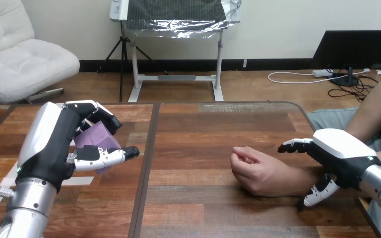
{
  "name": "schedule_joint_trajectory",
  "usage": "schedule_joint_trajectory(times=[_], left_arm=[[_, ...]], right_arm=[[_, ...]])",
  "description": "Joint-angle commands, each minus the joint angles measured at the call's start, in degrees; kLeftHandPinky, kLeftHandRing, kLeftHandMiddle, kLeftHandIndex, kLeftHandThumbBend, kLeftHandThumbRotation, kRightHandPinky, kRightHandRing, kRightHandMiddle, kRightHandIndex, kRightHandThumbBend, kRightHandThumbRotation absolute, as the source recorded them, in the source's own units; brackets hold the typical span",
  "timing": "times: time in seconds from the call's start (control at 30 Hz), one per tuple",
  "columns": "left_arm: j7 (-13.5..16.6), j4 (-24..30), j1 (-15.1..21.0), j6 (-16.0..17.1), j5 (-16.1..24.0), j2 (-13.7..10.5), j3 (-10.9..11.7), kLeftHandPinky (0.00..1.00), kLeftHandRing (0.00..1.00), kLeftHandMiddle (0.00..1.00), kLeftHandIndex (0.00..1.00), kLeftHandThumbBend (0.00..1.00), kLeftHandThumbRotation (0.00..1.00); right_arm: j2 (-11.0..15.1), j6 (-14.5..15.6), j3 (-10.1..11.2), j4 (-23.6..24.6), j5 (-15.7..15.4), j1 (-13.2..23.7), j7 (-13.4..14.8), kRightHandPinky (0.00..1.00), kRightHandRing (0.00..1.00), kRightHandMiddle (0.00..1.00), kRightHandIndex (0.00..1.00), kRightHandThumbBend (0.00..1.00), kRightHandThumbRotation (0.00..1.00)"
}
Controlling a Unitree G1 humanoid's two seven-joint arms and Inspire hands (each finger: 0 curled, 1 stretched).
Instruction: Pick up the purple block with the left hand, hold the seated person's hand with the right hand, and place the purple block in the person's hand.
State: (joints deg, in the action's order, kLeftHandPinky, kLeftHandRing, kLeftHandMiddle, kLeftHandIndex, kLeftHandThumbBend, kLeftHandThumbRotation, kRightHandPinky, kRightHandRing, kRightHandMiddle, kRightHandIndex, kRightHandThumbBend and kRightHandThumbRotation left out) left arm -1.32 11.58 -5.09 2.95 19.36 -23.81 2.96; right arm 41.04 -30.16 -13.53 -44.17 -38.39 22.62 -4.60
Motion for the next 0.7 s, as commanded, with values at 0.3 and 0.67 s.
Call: schedule_joint_trajectory(times=[0.3, 0.67], left_arm=[[0.0, 1.3, 2.5, 1.6, -0.5, -0.4, 1.4, 0.28, 0.32, 0.40, 0.44, 0.63, 0.00], [-0.3, 1.5, 2.3, 1.4, -0.5, -0.5, 1.5, 0.28, 0.33, 0.40, 0.44, 0.63, 0.00]], right_arm=[[0.0, 3.0, -1.3, -4.5, 0.2, 3.1, 0.0, 0.76, 0.83, 0.83, 0.83, 0.97, 0.08], [-0.1, 5.2, -2.2, -5.3, 0.2, 3.8, -1.6, 0.69, 0.82, 0.83, 0.83, 0.91, 0.15]])
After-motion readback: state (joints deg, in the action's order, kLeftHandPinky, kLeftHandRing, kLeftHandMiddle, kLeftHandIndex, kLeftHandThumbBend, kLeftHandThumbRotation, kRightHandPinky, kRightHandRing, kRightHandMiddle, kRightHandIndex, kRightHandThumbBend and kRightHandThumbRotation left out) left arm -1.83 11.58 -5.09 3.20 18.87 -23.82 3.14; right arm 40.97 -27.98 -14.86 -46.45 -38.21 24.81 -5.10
